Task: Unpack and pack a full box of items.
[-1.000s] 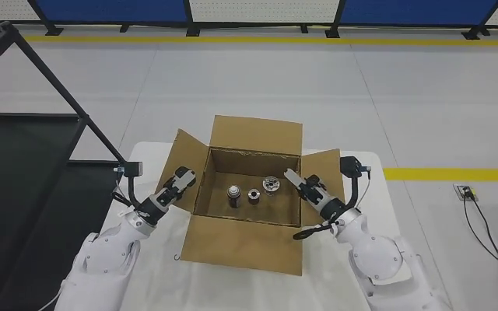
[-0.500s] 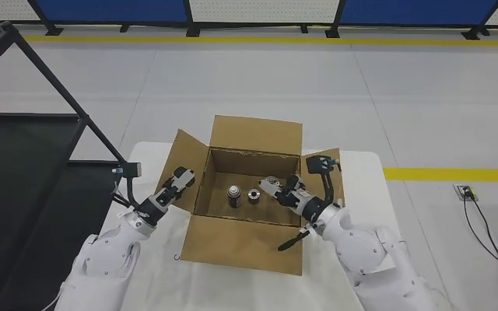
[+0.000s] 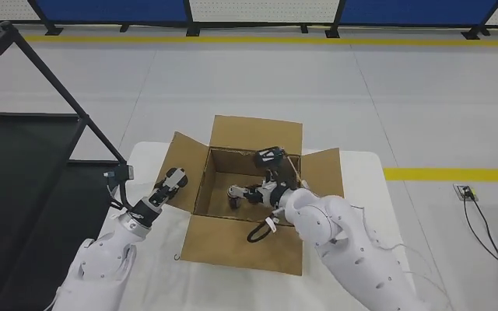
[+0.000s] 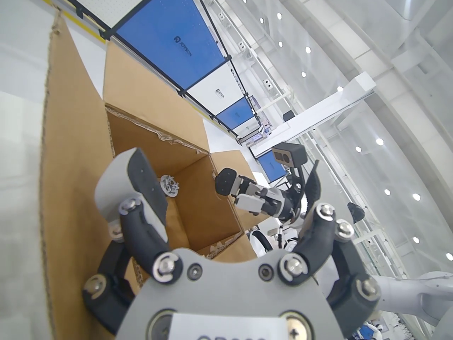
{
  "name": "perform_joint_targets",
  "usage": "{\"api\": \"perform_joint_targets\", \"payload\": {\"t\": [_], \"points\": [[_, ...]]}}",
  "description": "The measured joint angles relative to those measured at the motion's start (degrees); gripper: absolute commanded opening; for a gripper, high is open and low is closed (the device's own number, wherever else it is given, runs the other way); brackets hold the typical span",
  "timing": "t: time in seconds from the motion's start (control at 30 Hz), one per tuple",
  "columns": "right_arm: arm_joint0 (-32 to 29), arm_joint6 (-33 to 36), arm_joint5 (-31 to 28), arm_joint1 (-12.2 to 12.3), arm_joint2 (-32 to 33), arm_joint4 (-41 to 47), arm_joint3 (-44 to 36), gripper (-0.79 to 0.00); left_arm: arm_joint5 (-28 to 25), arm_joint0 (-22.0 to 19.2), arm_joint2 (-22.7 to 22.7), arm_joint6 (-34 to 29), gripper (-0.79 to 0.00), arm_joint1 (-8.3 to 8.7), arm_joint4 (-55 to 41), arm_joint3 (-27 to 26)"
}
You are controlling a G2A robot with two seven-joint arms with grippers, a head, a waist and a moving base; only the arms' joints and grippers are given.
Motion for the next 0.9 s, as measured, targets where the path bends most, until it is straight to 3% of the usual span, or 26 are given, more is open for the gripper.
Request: {"api": "perform_joint_targets", "payload": {"t": [0.37,0.67,0.9], "points": [[10.1,2.0,0.9,-5.1,-10.7,-2.4,14.2,0.0,-0.4,0.4,-0.3,-0.4,0.0,0.19,-1.1,0.0],[15.0,2.3,2.5,-9.7,-16.8,-3.8,24.0,0.0,-0.8,0.4,-0.4,-1.1,0.0,0.36,-1.8,0.2],[17.0,1.7,3.3,-12.7,-19.1,-4.3,29.9,-0.151,-1.3,0.6,-0.7,-1.5,0.0,0.51,-2.5,0.3]]}}
